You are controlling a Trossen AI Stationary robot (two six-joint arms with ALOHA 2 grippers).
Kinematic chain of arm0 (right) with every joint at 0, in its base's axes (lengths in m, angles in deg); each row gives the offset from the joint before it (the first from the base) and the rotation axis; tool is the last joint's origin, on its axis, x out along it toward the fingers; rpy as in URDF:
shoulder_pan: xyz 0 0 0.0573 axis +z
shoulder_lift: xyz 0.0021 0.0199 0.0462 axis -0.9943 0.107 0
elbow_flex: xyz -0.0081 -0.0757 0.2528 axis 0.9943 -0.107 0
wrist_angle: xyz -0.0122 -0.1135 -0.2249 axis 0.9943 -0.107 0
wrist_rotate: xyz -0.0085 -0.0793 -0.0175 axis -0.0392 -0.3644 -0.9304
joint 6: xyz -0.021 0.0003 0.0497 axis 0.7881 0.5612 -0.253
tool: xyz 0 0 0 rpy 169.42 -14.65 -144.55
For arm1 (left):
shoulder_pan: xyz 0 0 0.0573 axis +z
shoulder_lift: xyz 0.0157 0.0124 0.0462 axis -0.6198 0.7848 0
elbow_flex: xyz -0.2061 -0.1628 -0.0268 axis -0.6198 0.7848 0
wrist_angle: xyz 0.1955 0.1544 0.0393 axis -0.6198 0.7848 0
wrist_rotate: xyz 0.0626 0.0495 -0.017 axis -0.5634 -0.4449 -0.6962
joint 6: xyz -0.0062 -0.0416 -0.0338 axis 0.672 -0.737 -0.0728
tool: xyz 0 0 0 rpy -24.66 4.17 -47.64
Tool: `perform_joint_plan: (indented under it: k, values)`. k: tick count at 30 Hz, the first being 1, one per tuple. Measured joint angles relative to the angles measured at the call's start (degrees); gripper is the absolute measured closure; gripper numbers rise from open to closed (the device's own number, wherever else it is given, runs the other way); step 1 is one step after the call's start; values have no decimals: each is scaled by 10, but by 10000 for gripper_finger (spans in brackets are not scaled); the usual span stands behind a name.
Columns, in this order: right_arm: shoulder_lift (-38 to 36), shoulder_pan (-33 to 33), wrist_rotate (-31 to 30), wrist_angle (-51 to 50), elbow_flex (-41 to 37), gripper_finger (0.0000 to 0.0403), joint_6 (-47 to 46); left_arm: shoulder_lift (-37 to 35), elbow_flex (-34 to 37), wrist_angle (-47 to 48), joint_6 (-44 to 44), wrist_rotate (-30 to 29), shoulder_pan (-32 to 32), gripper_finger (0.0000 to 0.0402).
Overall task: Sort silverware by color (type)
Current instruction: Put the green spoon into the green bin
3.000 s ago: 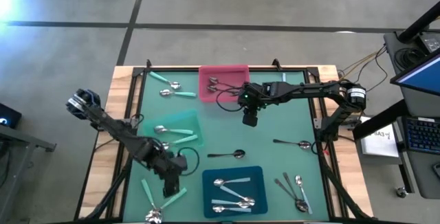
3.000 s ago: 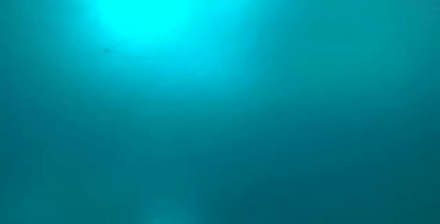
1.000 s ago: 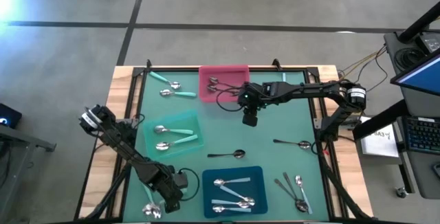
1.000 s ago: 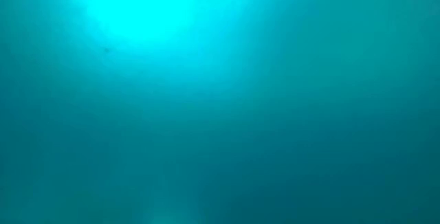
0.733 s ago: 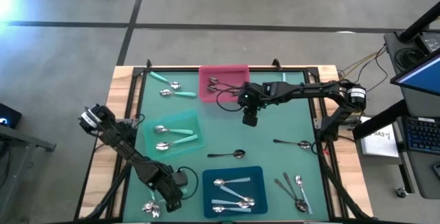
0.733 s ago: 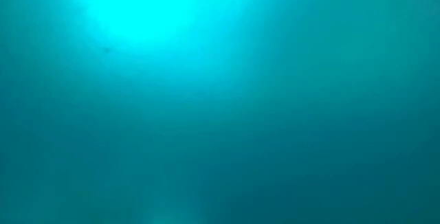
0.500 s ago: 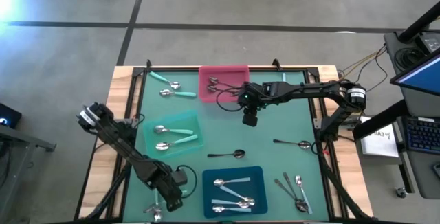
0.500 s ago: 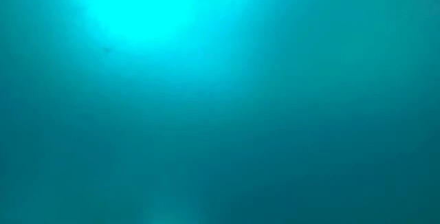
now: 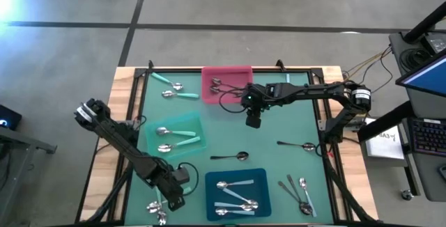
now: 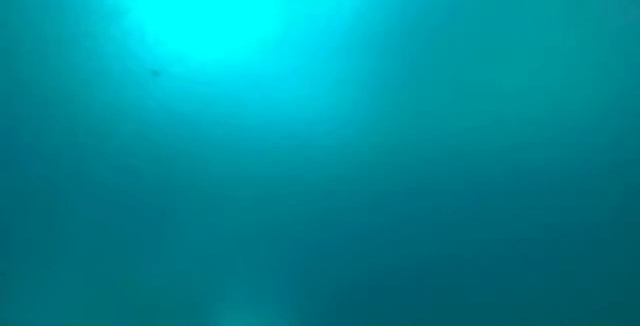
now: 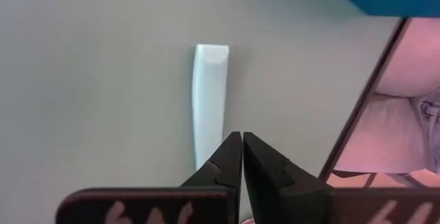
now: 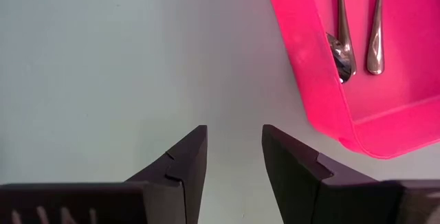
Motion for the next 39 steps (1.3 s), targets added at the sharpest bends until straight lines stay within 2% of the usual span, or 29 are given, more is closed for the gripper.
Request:
perform_joint_plan:
  k: [7,15,22,31,39]
  values:
    - [0,0,0,0,0,271,0,15,3,1,-27,8,-3,391]
    - [0,0,0,0,0,271,0,21,4,-1,-28,10,-3,340]
    - [0,0,0,0,0,271,0,48,5,-4,-23,37,-6,306]
    - [0,0,0,0,0,271,0,67,2,9,-33,30,-6,313]
    - [0,0,0,0,0,271,0,74,3,3,-52,26,-6,363]
